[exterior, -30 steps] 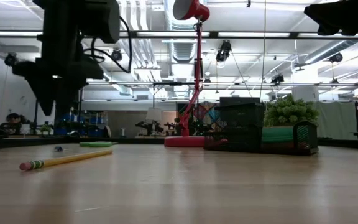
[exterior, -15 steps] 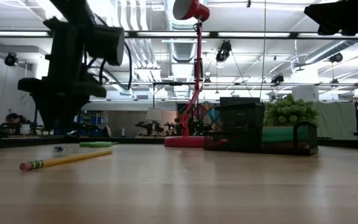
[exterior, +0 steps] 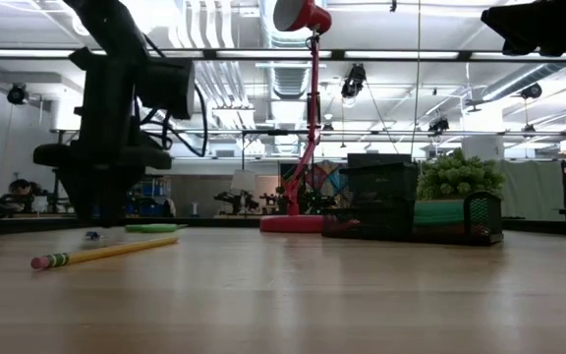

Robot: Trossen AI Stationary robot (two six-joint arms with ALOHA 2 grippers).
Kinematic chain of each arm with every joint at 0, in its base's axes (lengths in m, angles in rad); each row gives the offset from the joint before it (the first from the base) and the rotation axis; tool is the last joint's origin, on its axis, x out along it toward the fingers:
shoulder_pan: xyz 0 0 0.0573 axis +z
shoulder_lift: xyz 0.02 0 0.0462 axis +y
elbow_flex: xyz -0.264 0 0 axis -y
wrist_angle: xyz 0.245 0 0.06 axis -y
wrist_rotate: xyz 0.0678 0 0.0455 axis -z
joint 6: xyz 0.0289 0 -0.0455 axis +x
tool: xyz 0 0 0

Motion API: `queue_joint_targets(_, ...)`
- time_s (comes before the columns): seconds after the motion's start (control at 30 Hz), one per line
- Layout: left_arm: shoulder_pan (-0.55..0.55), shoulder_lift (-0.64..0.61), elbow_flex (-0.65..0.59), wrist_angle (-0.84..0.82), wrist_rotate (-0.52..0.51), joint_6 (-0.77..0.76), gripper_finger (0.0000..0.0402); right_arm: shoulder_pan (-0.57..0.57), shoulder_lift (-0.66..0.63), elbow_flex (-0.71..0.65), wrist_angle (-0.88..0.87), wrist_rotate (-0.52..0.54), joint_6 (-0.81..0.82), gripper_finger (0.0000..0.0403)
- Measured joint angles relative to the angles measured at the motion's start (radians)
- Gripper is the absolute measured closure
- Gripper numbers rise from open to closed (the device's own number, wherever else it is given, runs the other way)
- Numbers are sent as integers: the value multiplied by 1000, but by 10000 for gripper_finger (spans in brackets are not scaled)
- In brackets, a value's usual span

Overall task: Pick and place office supplies into organizer
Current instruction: Put the binder clip into the desk organizer

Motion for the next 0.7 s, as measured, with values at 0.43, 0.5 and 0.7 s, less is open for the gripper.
queue_joint_targets(0.43, 22, -1, -71, 113, 15, -2, 226, 0, 0, 0, 0, 0, -7, 346)
queue_joint_targets(0.5, 24, -2, -76, 115, 21, -2, 226, 0, 0, 0, 0, 0, -7, 346)
queue_joint_targets(0.7, 24, -2, -77, 115, 39, 20, 226, 0, 0, 0, 0, 0, -7, 346)
